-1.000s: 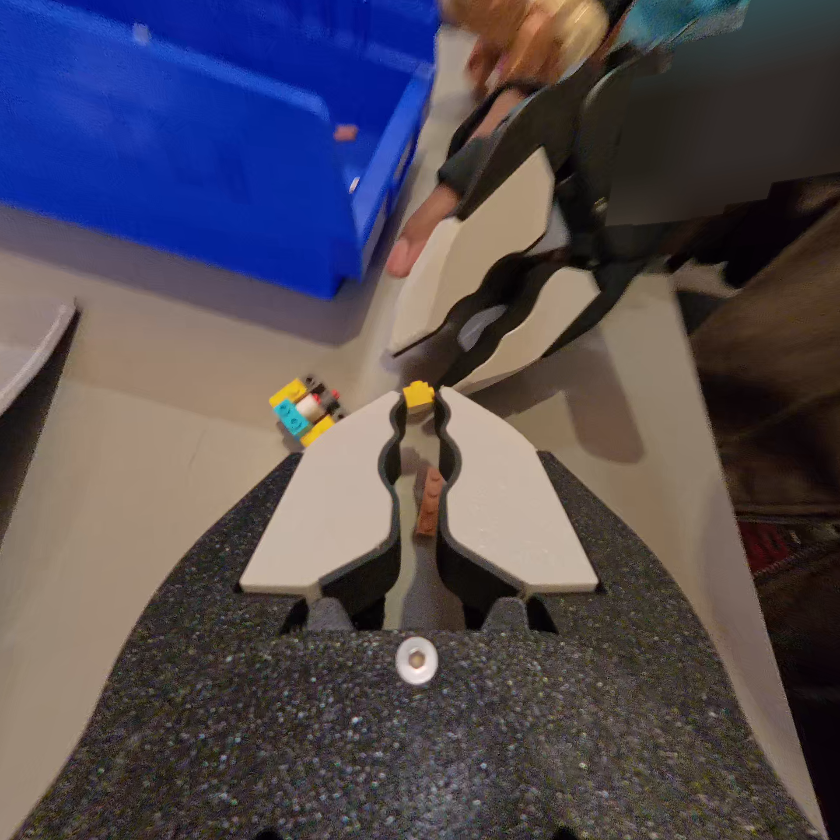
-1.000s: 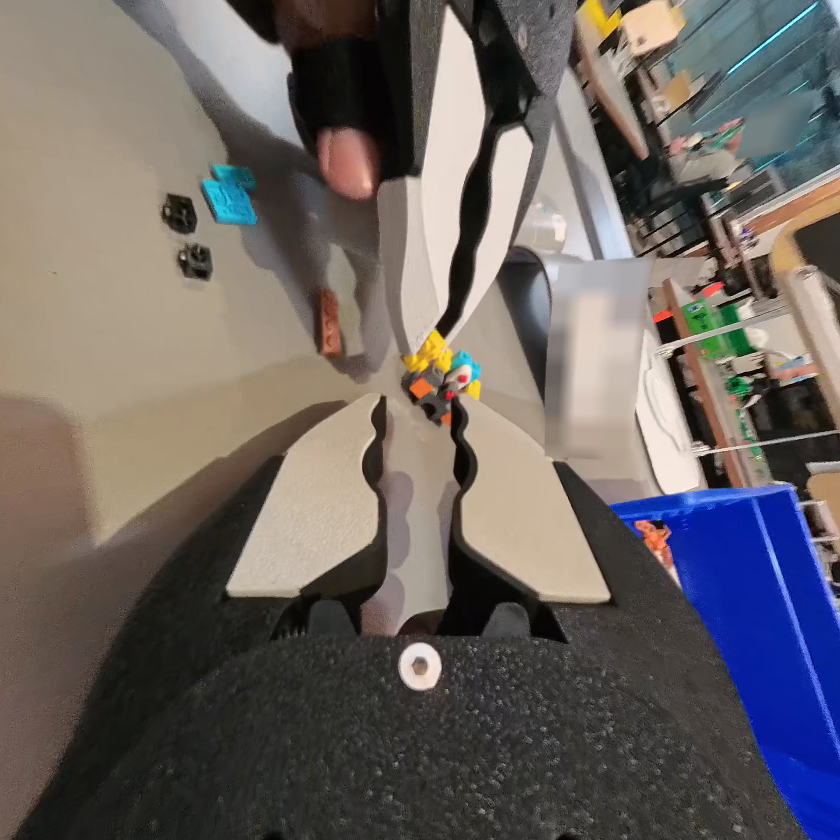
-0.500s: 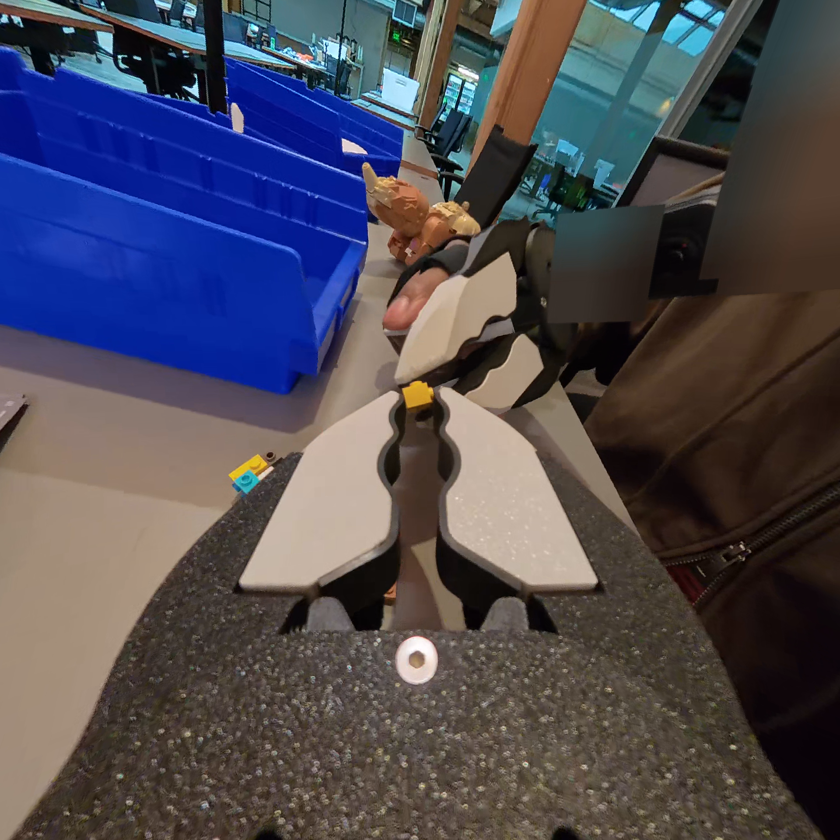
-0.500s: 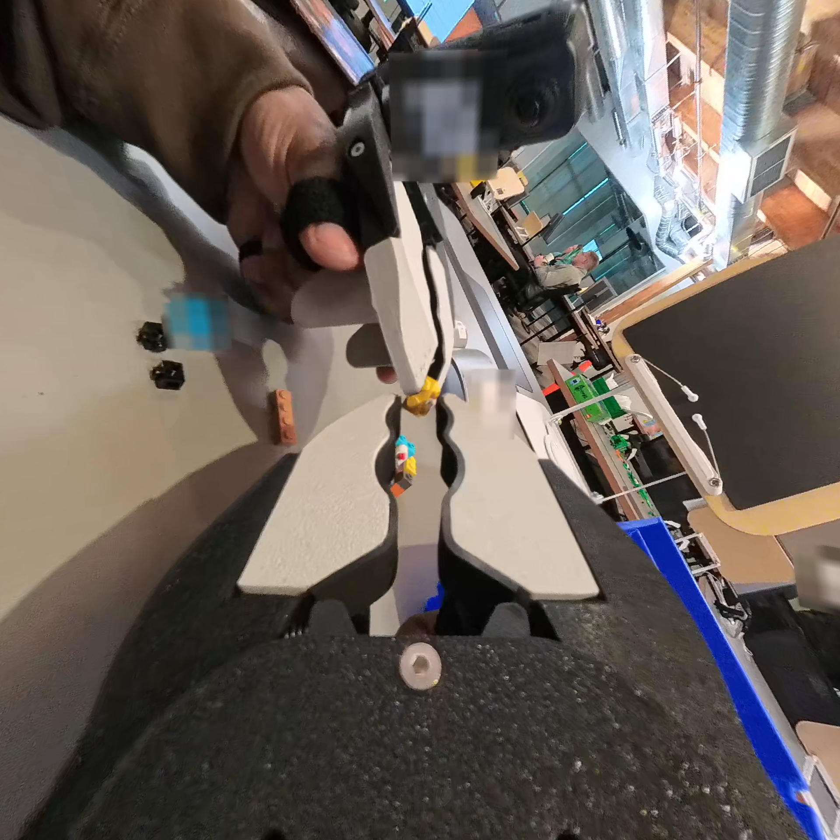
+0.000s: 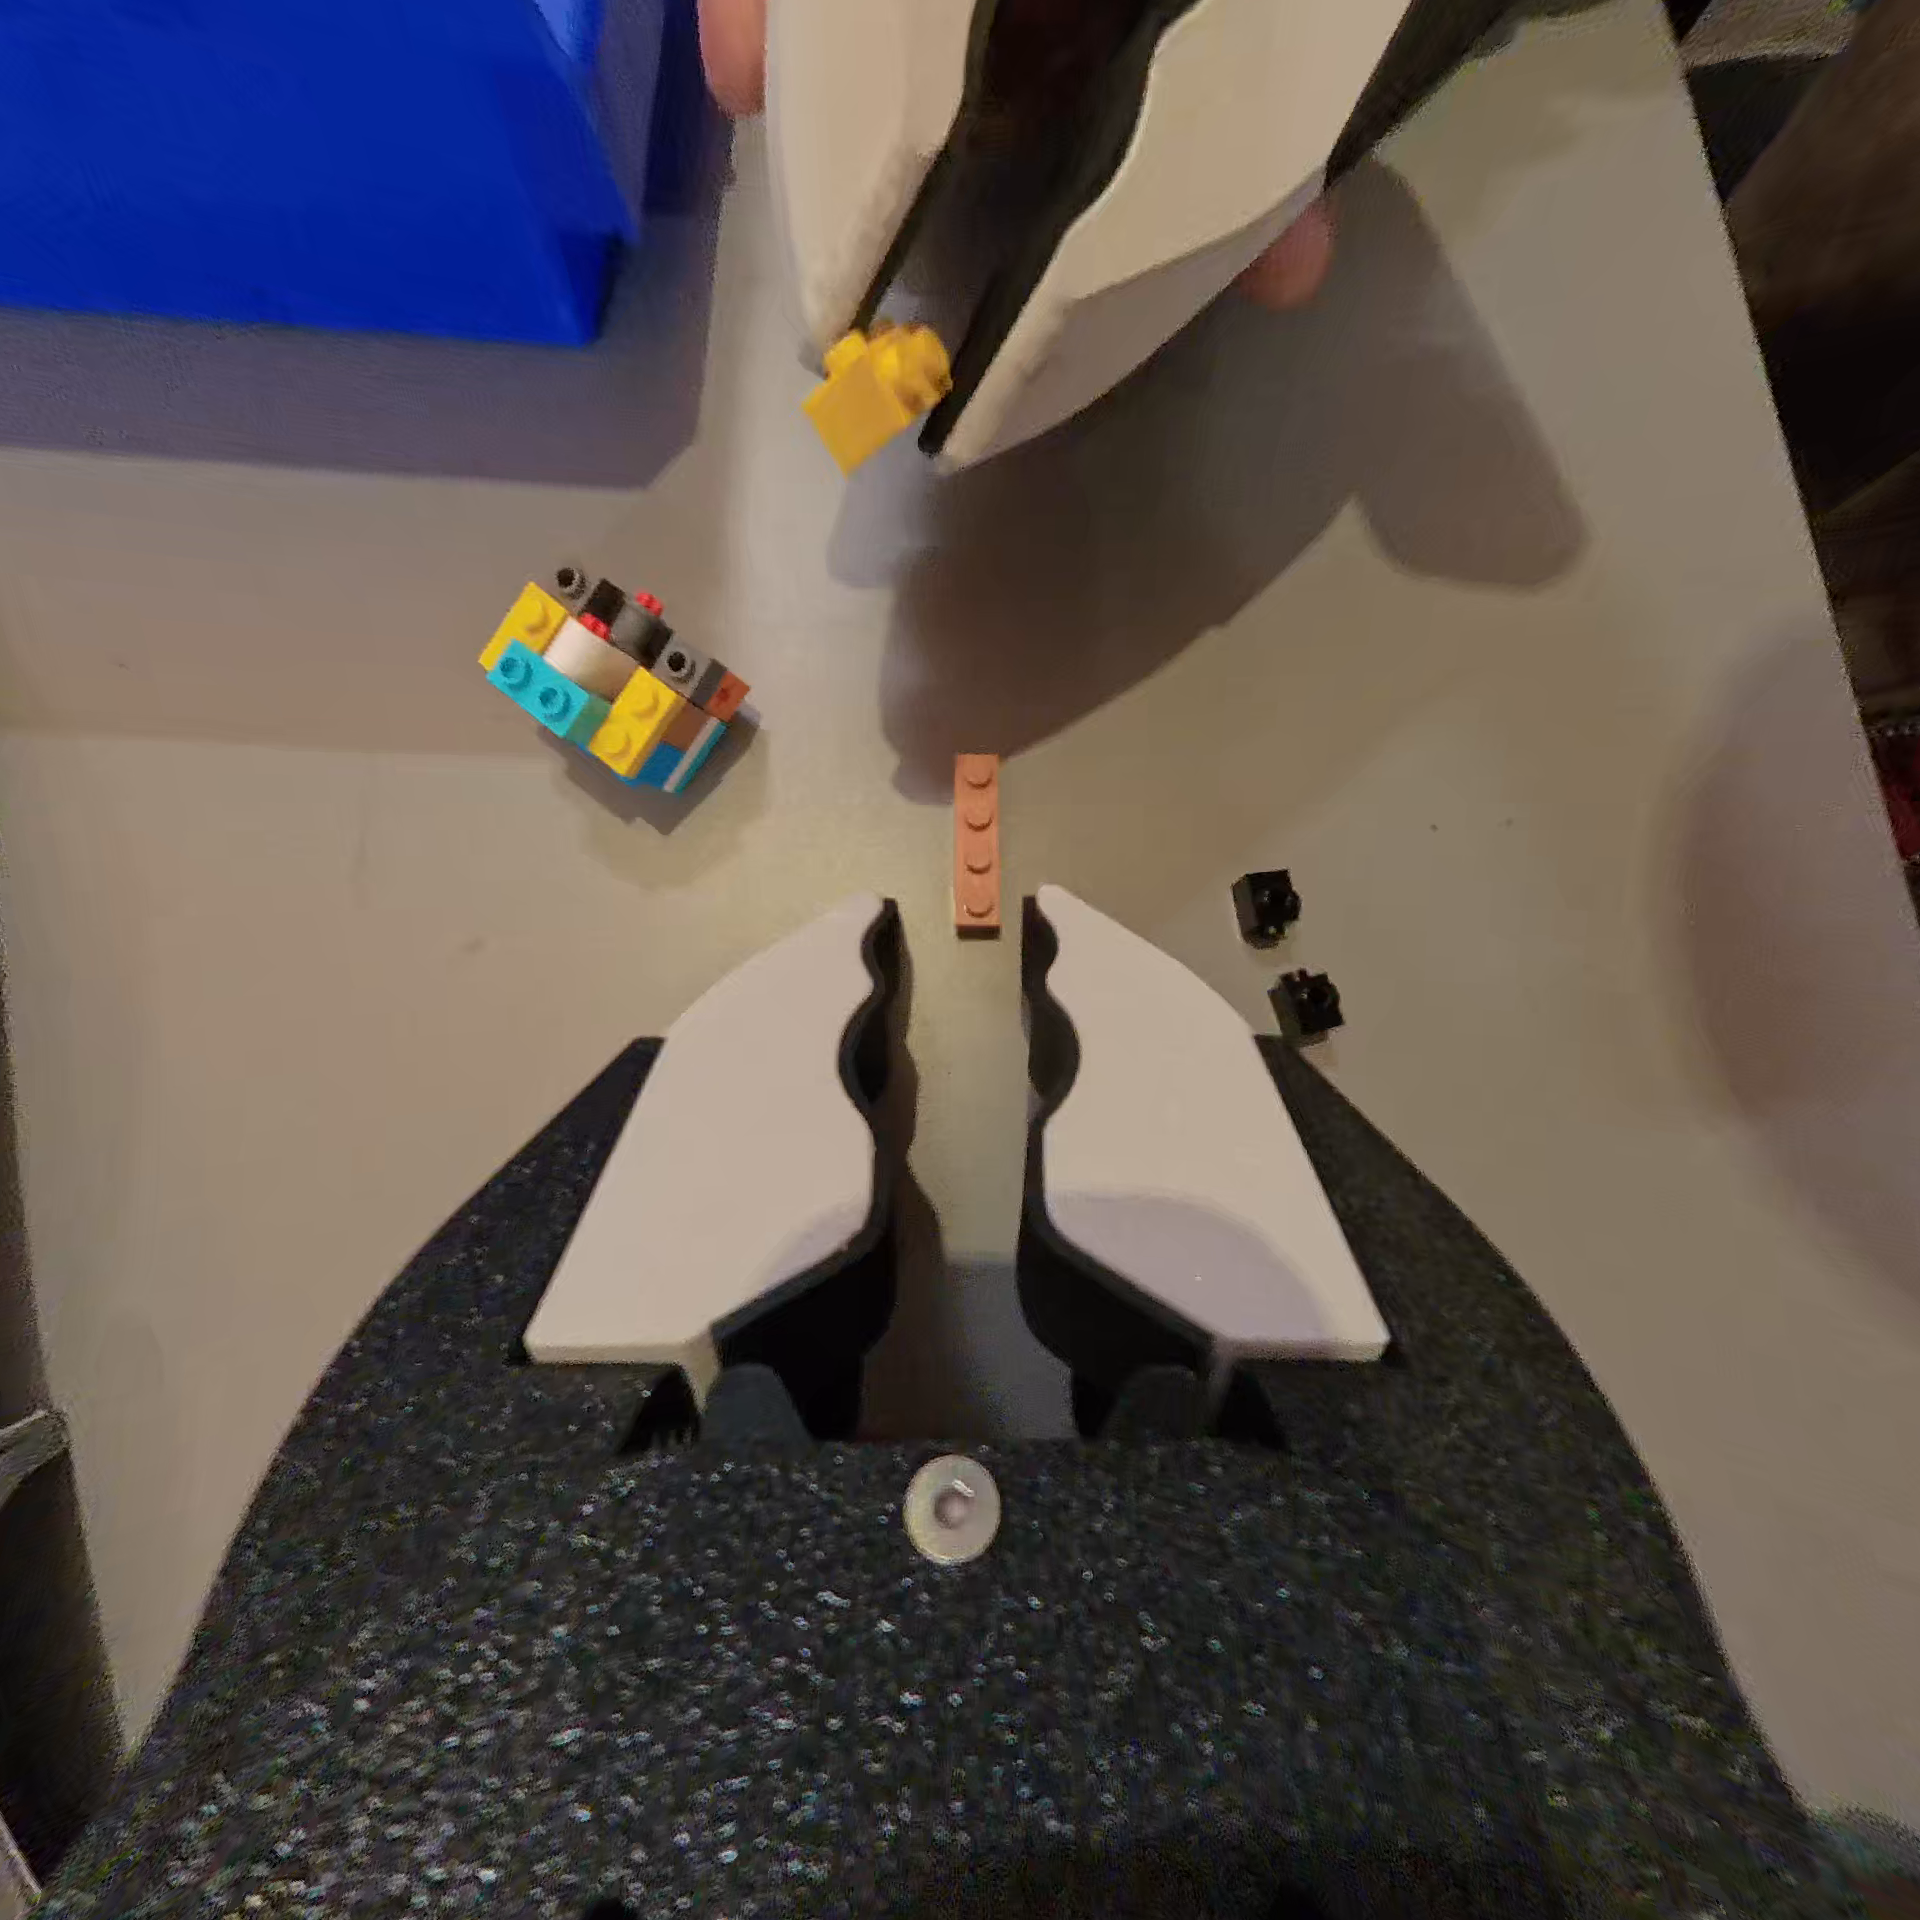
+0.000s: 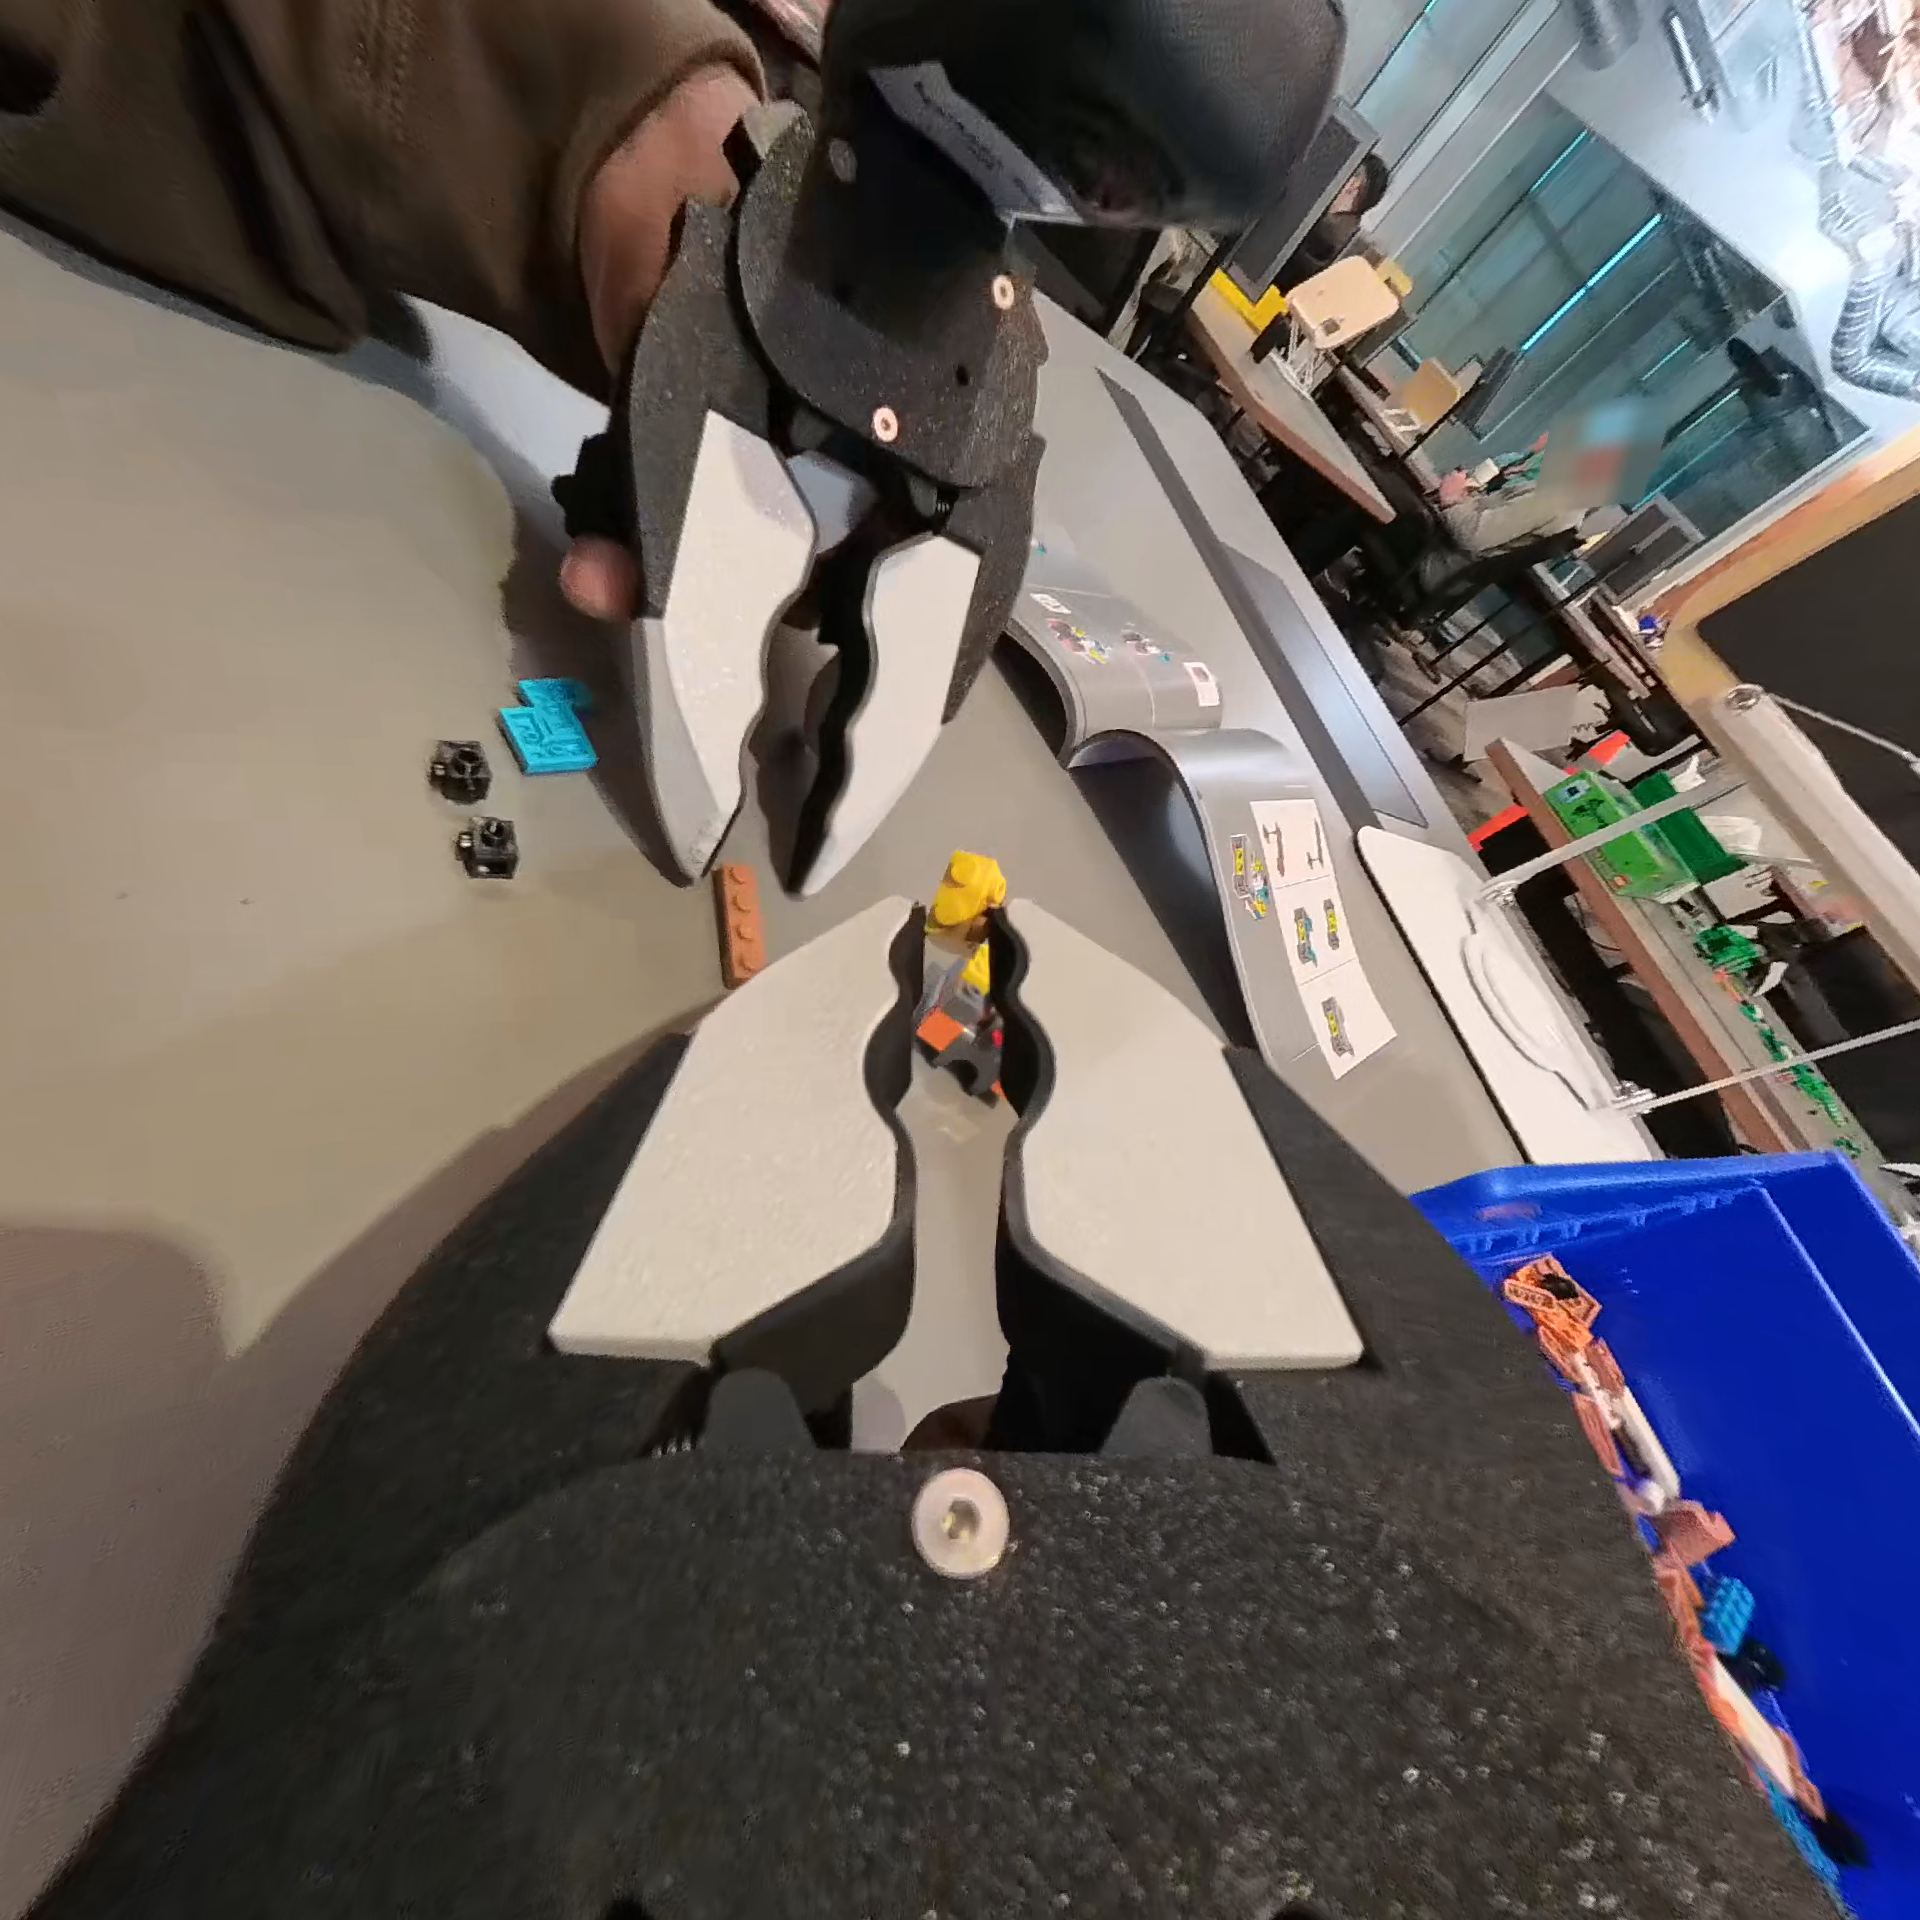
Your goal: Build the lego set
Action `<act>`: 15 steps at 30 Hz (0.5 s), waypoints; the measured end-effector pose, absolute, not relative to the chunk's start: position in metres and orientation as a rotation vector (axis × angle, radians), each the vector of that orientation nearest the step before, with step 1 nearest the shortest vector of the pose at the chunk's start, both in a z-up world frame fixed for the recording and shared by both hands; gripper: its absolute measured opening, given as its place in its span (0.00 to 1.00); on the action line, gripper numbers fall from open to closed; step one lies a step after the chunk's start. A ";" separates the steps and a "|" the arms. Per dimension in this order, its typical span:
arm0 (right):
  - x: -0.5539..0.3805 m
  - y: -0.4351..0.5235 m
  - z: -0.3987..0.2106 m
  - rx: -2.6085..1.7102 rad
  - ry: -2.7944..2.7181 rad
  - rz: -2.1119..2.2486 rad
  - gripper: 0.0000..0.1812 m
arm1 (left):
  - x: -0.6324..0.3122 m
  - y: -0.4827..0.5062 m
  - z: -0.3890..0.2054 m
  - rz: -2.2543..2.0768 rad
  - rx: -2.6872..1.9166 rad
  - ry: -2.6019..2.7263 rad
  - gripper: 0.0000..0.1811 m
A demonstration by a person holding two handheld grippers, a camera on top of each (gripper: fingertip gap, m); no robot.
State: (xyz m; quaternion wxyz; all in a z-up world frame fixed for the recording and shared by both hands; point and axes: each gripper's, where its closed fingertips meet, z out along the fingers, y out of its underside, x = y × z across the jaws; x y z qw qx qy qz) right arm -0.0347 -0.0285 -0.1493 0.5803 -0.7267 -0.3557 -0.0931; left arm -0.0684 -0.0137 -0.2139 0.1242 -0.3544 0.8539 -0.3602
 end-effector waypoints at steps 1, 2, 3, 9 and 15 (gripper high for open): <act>-0.035 -0.028 -0.151 -1.704 -0.836 -0.215 0.06 | -0.067 -0.013 -0.214 -1.038 -1.023 2.482 0.11; -0.035 -0.028 -0.152 -1.709 -0.839 -0.213 0.06 | -0.068 -0.012 -0.214 -1.025 -1.008 2.481 0.09; -0.035 -0.028 -0.153 -1.715 -0.843 -0.208 0.06 | -0.068 -0.011 -0.214 -1.015 -0.990 2.483 0.07; -0.041 -0.029 -0.165 -1.767 -0.877 -0.127 0.06 | -0.065 -0.012 -0.214 -0.957 -0.923 2.476 0.11; -0.045 -0.031 -0.170 -1.781 -0.911 -0.101 0.06 | -0.067 -0.016 -0.213 -0.999 -0.860 2.497 0.09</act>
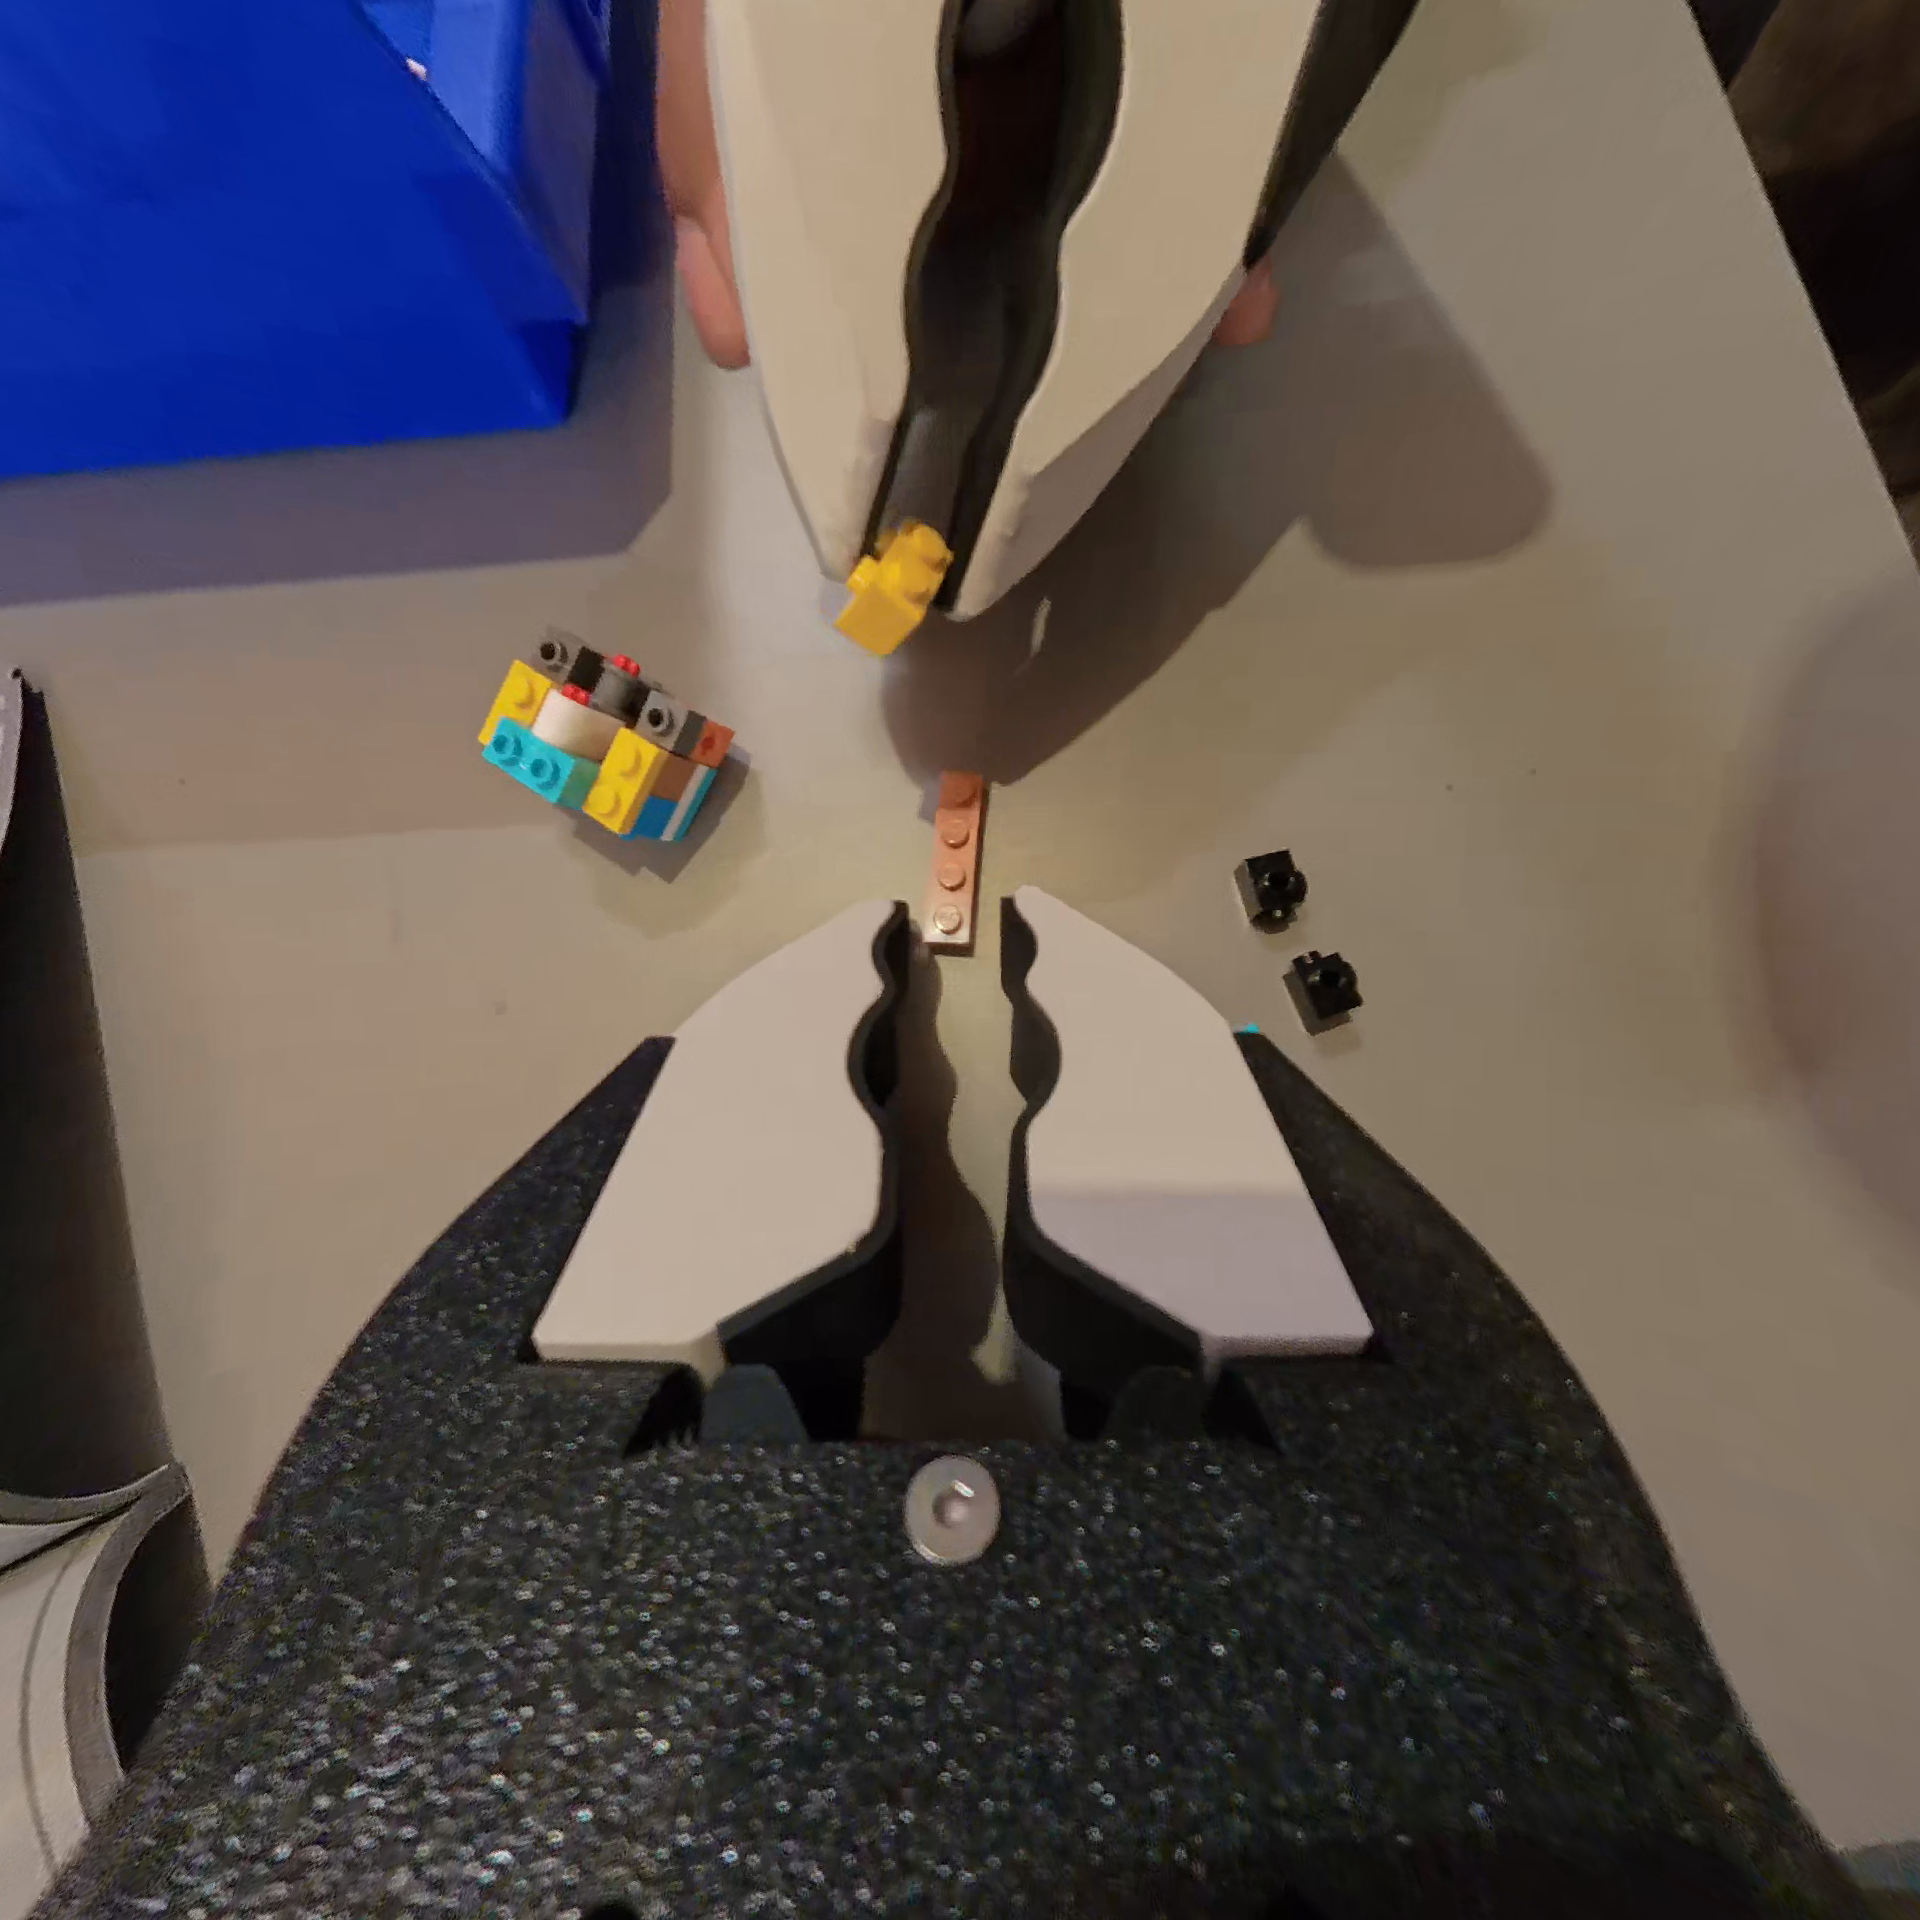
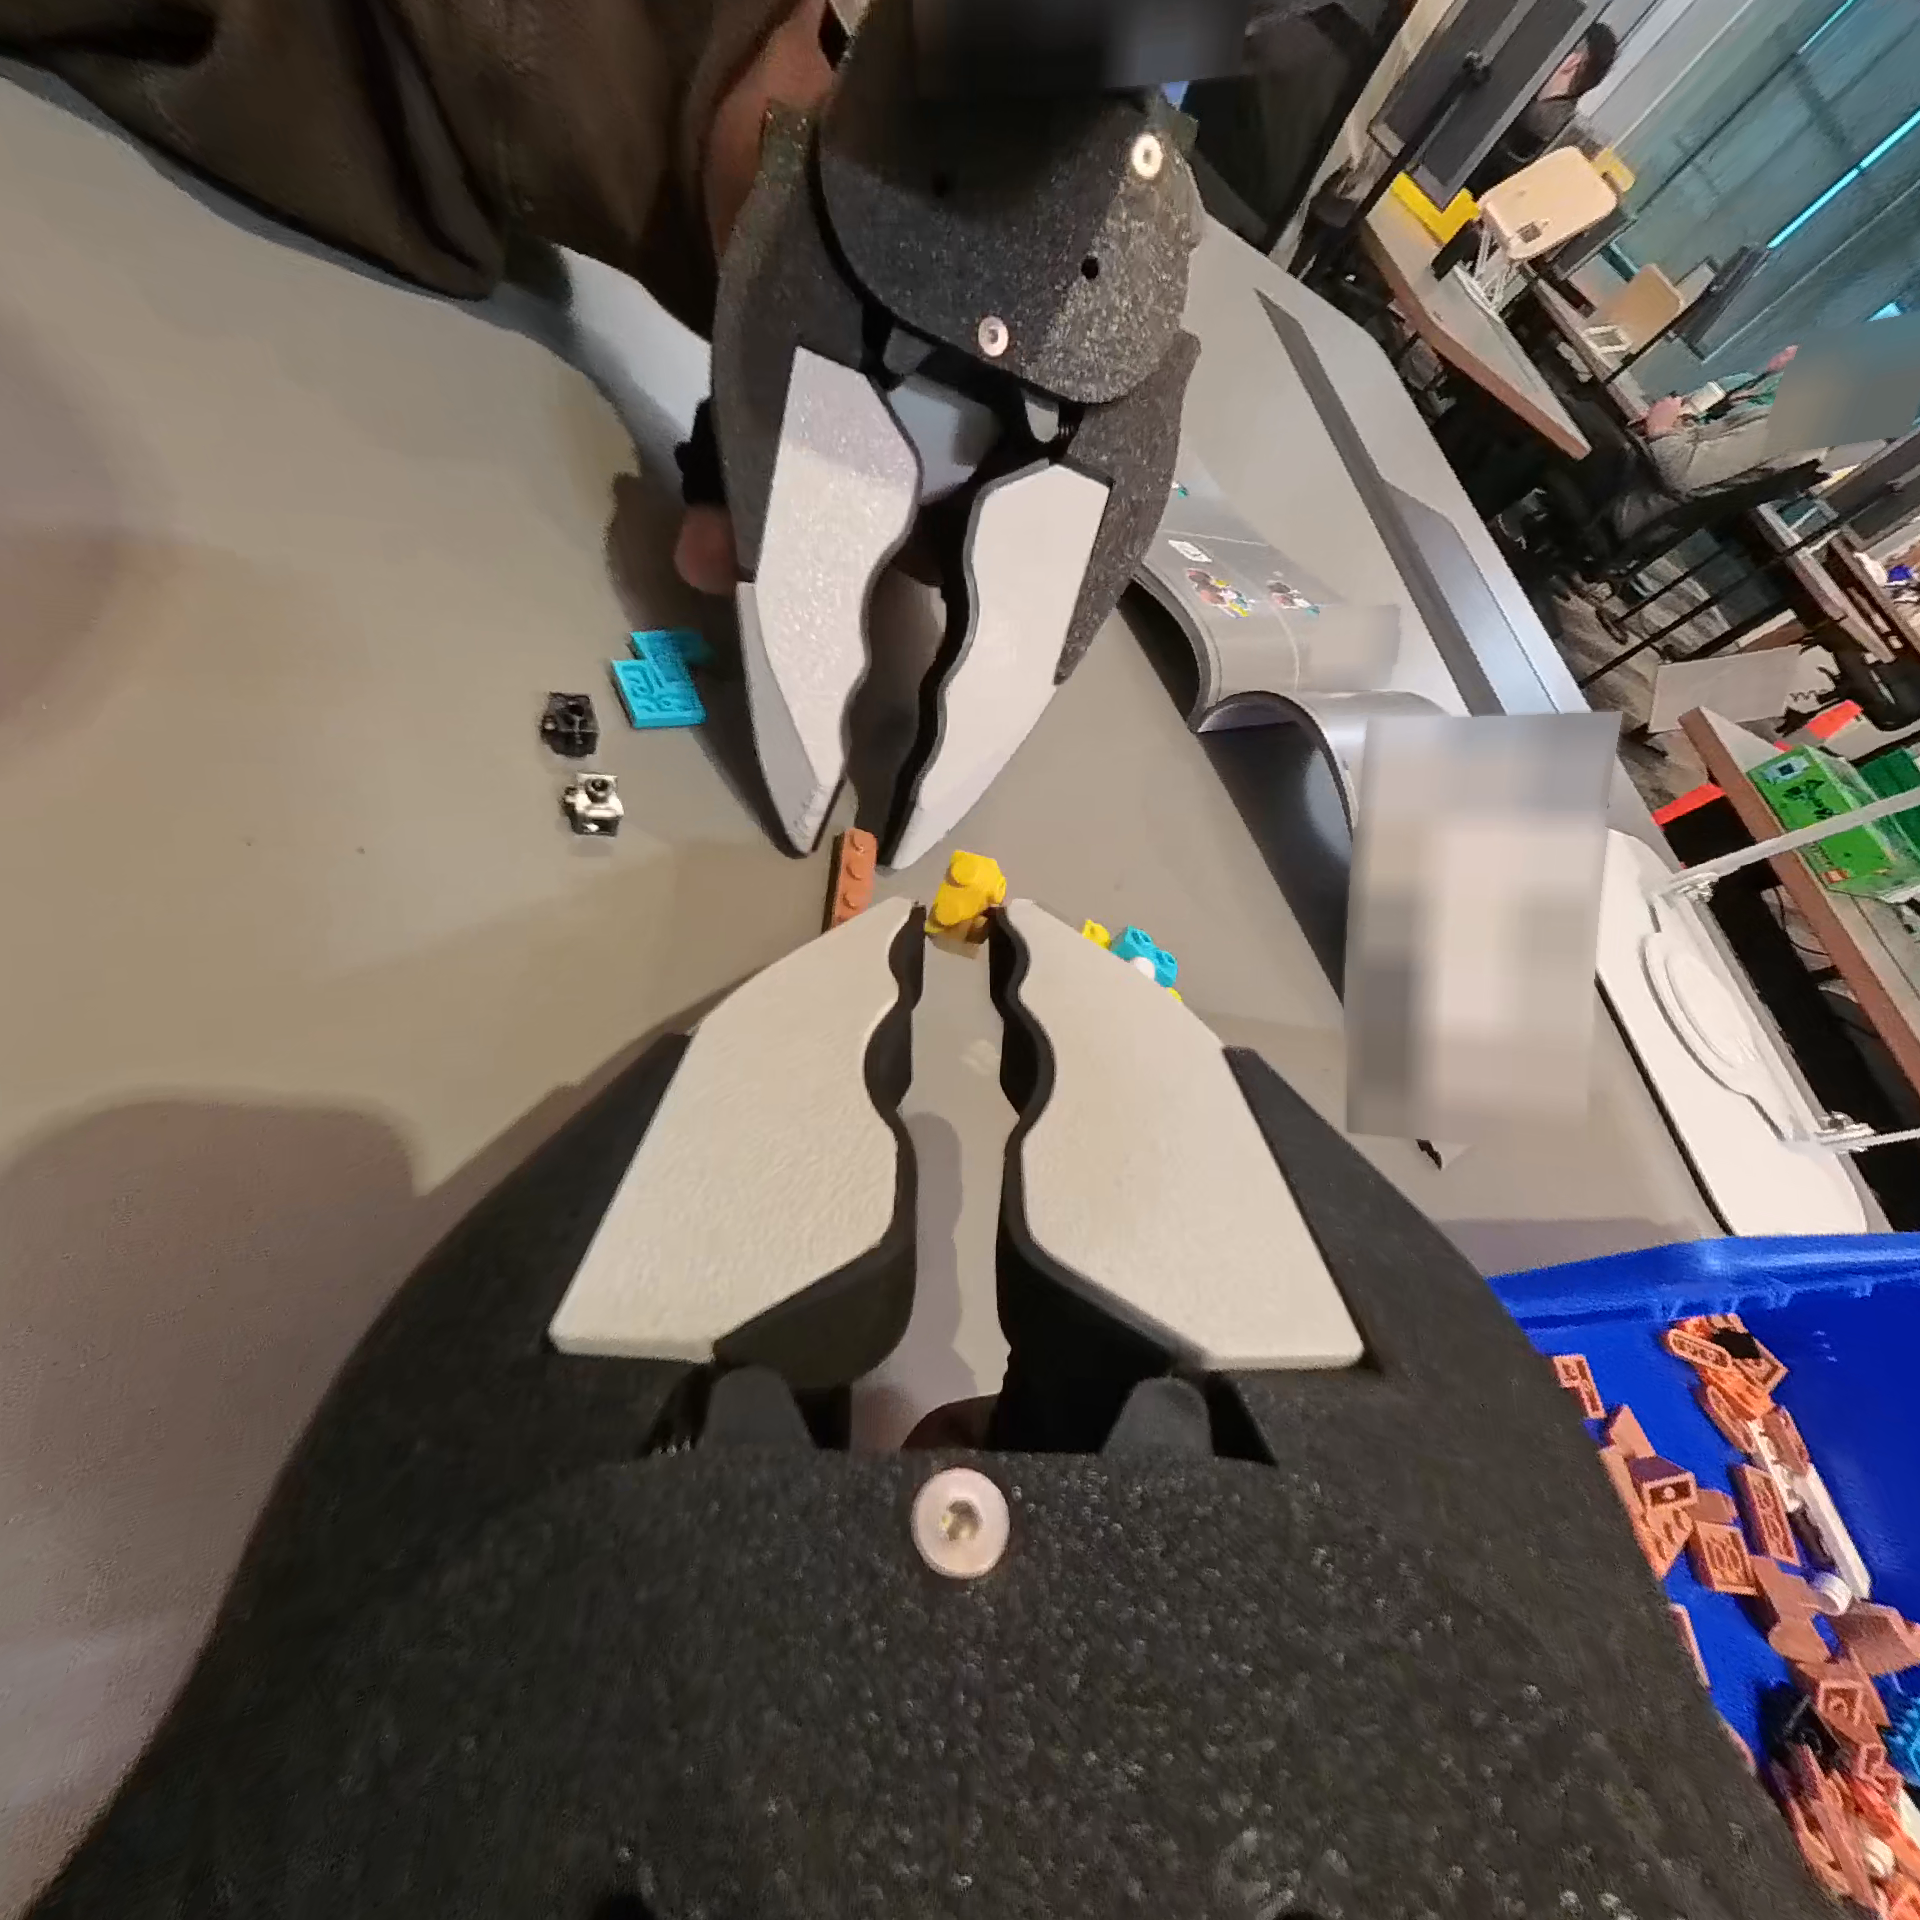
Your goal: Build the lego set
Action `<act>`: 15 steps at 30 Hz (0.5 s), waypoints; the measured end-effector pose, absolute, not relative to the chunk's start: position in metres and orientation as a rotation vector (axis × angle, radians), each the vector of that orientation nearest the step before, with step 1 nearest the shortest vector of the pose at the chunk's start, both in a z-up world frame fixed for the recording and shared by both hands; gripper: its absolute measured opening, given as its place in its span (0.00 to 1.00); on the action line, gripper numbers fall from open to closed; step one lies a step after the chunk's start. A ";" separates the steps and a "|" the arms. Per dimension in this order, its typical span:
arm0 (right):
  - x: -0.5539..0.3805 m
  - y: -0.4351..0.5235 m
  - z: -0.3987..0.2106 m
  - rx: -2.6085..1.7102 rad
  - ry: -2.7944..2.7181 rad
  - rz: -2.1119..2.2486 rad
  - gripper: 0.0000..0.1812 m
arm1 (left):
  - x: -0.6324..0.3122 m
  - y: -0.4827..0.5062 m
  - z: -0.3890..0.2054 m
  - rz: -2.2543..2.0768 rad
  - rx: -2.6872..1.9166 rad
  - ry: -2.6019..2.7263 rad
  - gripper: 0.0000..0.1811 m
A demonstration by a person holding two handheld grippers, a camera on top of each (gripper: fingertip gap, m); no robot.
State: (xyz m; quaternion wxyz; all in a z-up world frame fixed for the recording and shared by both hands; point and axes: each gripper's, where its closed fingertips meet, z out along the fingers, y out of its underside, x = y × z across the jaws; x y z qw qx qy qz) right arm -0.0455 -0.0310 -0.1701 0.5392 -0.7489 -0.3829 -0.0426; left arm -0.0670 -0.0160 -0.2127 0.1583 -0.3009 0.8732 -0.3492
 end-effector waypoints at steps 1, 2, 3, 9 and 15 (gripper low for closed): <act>-0.046 -0.031 -0.170 -1.781 -0.913 -0.098 0.06 | -0.066 -0.015 -0.213 -1.001 -0.864 2.495 0.09; -0.046 -0.031 -0.171 -1.781 -0.915 -0.095 0.06 | -0.066 -0.015 -0.213 -1.007 -0.867 2.499 0.08; -0.047 -0.031 -0.171 -1.785 -0.918 -0.089 0.06 | -0.066 -0.015 -0.213 -1.017 -0.870 2.509 0.08; -0.052 -0.035 -0.182 -1.853 -0.955 0.001 0.06 | -0.068 -0.017 -0.214 -1.053 -0.877 2.541 0.04; -0.060 -0.038 -0.186 -1.940 -0.926 0.201 0.06 | -0.066 -0.026 -0.212 -1.090 -0.854 2.534 0.04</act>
